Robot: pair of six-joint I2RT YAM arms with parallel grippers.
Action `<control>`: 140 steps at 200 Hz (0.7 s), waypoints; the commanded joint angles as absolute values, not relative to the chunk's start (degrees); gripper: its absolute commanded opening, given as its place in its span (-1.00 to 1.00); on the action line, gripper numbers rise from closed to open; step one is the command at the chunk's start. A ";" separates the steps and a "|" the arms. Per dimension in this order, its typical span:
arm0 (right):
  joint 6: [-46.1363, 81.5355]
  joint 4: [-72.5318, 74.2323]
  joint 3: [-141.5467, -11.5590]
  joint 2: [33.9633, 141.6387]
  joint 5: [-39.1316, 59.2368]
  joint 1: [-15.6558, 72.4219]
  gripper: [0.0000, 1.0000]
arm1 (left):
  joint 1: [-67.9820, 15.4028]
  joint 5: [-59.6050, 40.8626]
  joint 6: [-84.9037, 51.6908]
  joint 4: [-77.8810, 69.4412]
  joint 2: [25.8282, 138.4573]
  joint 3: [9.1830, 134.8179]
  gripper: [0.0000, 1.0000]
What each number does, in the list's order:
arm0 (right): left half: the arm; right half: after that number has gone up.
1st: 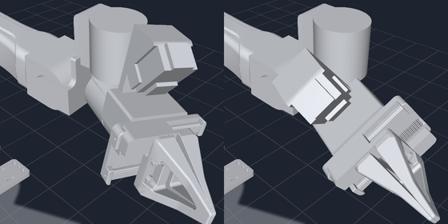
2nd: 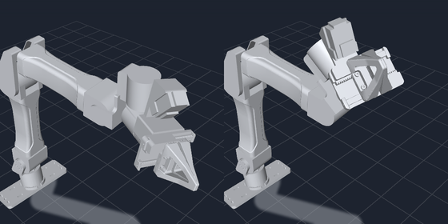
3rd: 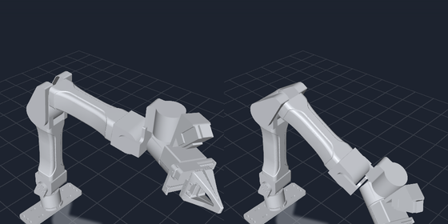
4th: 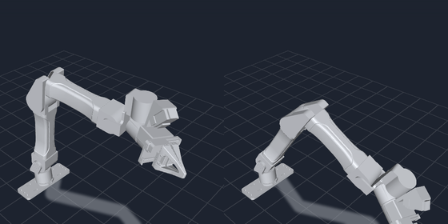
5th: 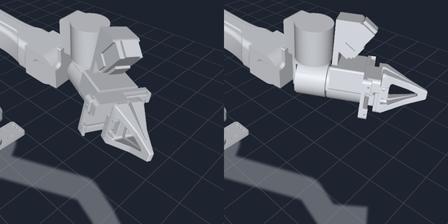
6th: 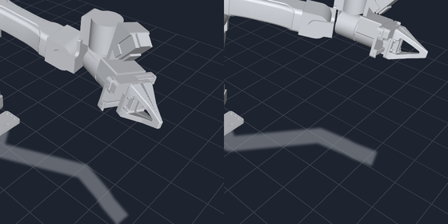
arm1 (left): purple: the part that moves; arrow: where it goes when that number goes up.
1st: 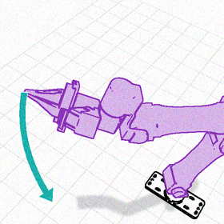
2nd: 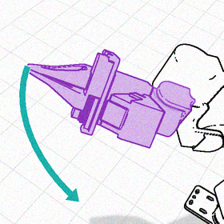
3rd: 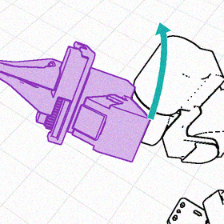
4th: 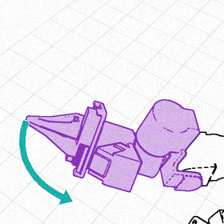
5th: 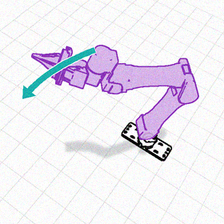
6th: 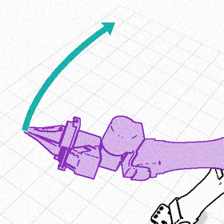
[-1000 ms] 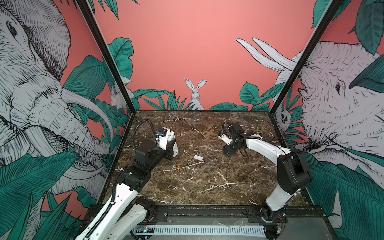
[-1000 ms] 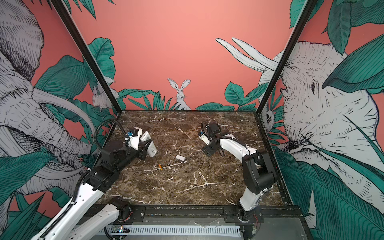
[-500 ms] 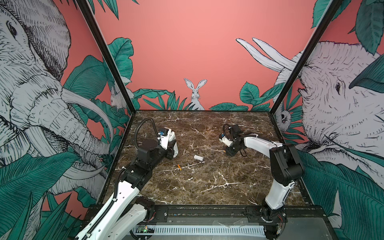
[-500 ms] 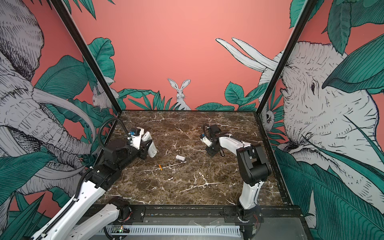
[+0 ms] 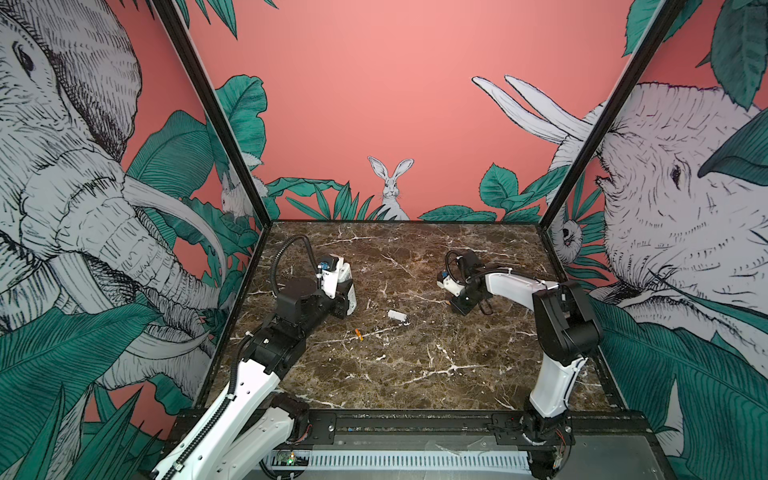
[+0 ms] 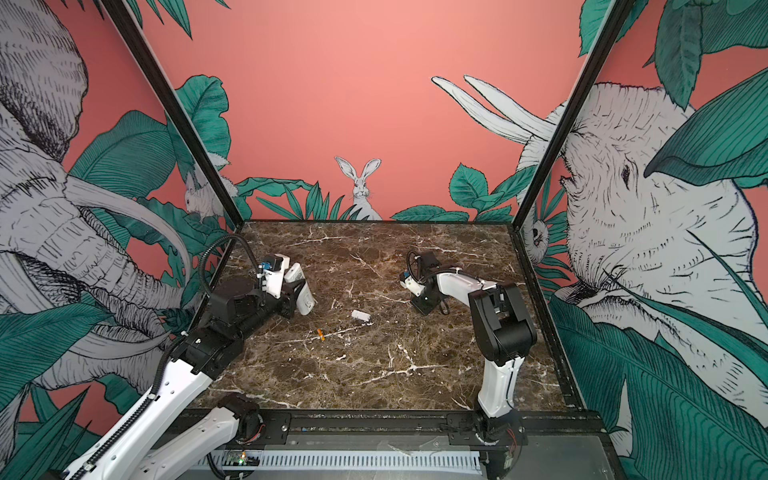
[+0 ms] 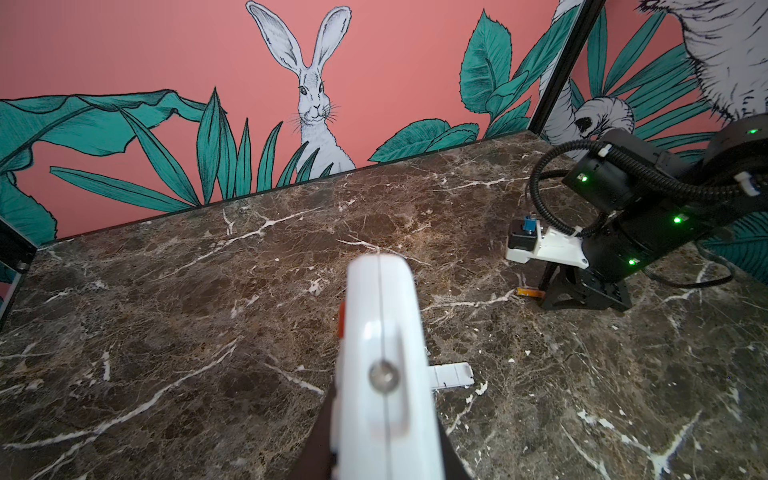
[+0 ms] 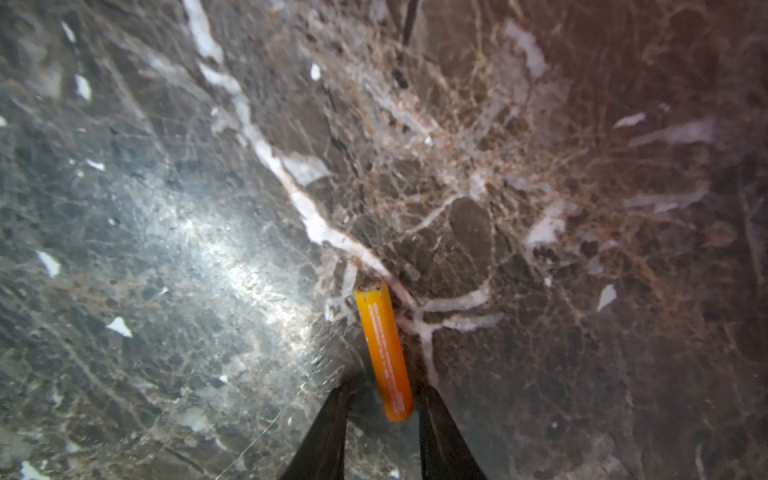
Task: Load the batteries into the remote control
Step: 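Lower the right gripper and grasp the orange battery upright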
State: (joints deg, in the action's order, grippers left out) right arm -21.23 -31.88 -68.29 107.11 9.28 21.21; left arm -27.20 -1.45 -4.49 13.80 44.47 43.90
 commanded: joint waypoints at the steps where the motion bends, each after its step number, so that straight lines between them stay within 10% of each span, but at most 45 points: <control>1: -21.91 -31.73 -69.52 107.99 10.12 20.92 -0.44 | -26.98 -1.60 -4.28 12.39 44.33 45.83 -1.00; 140: -22.06 -32.41 -70.40 108.63 13.03 20.92 -0.68 | -26.99 -5.61 -5.16 11.39 43.36 45.42 -1.00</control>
State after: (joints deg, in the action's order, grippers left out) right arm -21.34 -31.70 -69.28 107.96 11.31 21.19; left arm -27.22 -2.63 -4.56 13.76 44.21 44.12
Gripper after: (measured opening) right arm 0.165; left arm 0.218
